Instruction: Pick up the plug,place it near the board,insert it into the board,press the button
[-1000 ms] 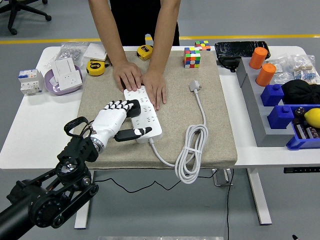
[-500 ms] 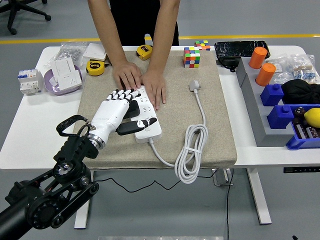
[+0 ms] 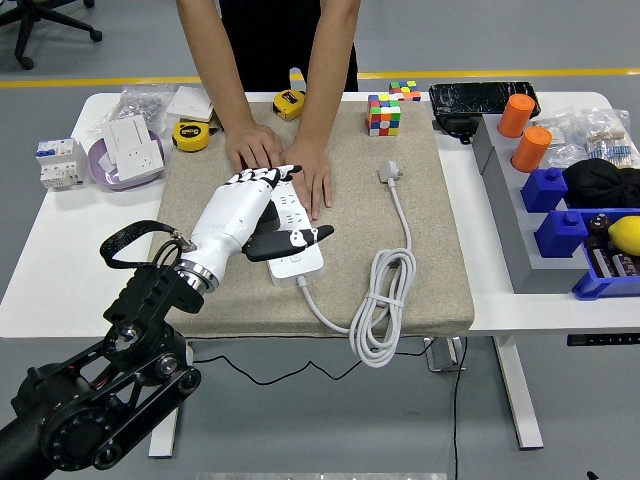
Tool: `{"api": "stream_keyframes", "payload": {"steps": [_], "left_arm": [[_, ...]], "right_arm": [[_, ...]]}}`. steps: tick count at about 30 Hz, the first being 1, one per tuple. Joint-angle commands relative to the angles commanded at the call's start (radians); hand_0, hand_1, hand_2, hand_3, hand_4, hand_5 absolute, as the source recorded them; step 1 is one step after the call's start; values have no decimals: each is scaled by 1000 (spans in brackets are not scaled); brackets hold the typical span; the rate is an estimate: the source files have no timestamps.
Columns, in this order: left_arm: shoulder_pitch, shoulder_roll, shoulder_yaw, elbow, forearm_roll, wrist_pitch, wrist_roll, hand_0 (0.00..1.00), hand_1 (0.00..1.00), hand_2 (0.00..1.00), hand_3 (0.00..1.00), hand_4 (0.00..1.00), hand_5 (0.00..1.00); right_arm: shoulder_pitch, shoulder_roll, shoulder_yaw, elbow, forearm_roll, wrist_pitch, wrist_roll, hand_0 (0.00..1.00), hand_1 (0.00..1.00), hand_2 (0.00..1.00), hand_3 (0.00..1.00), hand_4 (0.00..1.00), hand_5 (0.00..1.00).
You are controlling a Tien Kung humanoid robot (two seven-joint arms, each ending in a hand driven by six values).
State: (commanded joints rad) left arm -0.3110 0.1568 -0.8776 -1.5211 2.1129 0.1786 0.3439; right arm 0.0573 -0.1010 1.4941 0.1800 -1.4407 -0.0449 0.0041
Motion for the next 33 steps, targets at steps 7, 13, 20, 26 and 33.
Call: {"api": "stream_keyframes", "payload": {"steps": [7, 13, 20, 26, 33], "left_arm": [[-2, -6, 4, -1, -84, -212, 85, 135, 66, 158, 839, 623, 149], [-17, -14, 32, 40, -70, -317, 147, 127, 61, 157, 915, 547, 130], [-20, -15, 35, 55, -55, -336, 159, 127, 60, 156, 920, 531, 139], [-25, -13, 35, 62, -50, -346, 161, 129, 60, 156, 920, 513, 146], [-24, -11, 49, 73, -26, -346, 167, 130, 58, 154, 846, 497, 138]], "right_arm": [[6, 1, -19, 0, 16, 1, 4, 998, 876, 782, 786, 998, 934], [4, 4, -15, 0, 12, 1, 2, 998, 876, 781, 786, 998, 938], [2, 4, -9, 0, 6, 1, 0, 998, 876, 783, 785, 998, 939], [7, 3, -14, 0, 15, 0, 3, 998, 876, 782, 785, 998, 943], [6, 3, -6, 0, 9, 0, 1, 998, 876, 780, 785, 998, 944]]}}
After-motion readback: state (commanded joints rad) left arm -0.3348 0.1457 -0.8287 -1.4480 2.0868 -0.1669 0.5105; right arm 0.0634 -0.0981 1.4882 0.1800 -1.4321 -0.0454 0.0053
